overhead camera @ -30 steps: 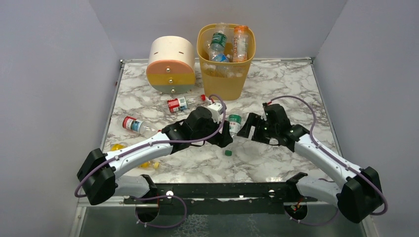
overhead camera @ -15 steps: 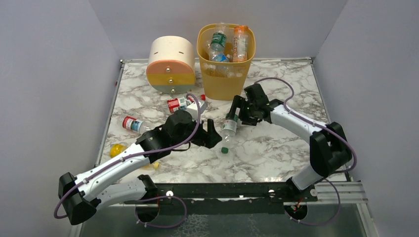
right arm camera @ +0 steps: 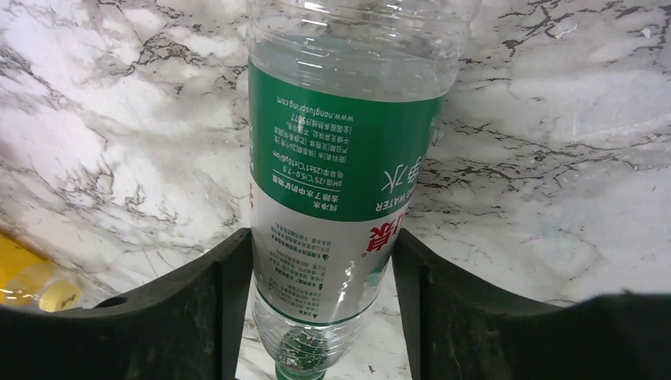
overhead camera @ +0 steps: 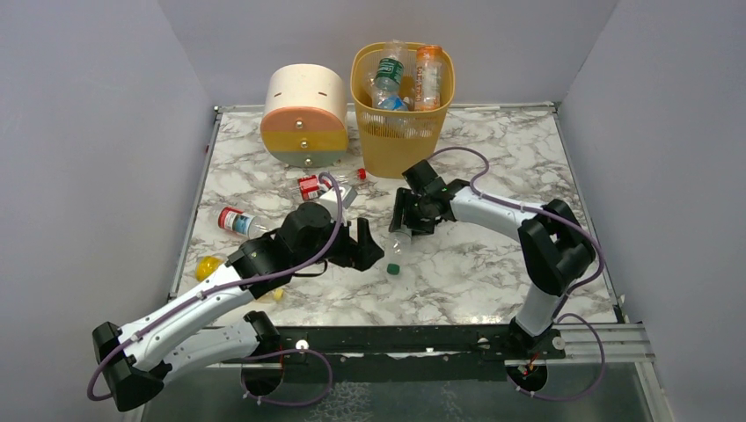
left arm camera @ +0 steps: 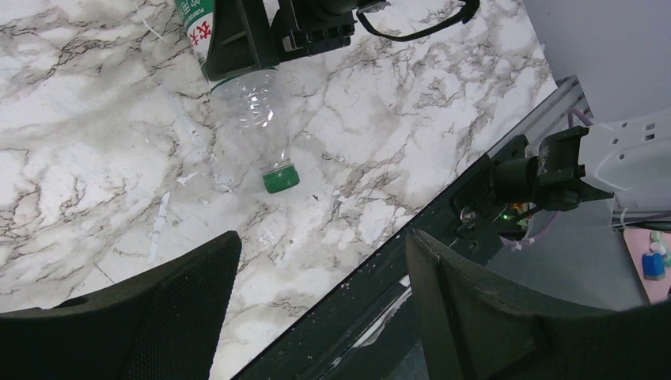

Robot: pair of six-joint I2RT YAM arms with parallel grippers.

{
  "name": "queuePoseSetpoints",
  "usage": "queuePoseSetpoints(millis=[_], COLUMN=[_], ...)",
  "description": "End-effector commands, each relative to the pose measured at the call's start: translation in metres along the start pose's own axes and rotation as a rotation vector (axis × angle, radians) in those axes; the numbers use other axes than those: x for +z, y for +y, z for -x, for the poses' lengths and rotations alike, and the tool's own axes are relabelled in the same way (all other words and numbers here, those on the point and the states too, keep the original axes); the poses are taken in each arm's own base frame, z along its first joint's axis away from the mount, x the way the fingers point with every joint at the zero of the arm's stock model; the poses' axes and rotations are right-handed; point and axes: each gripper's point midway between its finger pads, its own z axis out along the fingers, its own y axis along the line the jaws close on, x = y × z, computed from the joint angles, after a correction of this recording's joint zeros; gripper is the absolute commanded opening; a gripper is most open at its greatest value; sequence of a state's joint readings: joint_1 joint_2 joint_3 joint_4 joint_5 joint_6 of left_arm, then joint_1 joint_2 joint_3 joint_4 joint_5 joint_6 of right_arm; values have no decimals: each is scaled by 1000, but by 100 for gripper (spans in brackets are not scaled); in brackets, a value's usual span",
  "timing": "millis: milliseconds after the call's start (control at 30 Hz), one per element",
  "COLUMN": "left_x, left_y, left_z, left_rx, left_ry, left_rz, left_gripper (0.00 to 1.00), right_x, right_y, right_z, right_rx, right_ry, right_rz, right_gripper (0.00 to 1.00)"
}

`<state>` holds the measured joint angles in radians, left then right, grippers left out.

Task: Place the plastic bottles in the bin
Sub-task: Pick up the plastic bottle at the center of the board.

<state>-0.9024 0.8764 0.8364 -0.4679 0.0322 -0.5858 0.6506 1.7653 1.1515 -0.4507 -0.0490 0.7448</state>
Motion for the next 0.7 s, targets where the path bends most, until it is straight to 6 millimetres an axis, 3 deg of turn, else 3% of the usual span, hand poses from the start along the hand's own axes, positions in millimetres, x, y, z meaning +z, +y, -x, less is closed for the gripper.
queuePoseSetpoints(millis=[0, 133, 233, 400, 667], left_x=[-10, -19, -26, -33, -34], left_y=[6, 5, 5, 7, 9], left_z=[3, 6, 8, 9, 8], left_rx=[-15, -18, -19, -19, -11], left_ry=[-16, -31, -42, -50, -46], left_rz=[30, 32, 37, 46, 56], left_gripper=[81, 82, 82, 82, 83], right_x=[-8, -26, -53, -115, -224], right_y=[-1, 12, 29, 61, 103], right_z=[7, 19, 32, 48, 56], right_rx=[10, -11, -38, -116, -222], right_ry=[-41, -75, -127, -218, -353], right_rz=[-25, 12, 73, 202, 412], right_gripper=[58, 51, 49, 49, 50])
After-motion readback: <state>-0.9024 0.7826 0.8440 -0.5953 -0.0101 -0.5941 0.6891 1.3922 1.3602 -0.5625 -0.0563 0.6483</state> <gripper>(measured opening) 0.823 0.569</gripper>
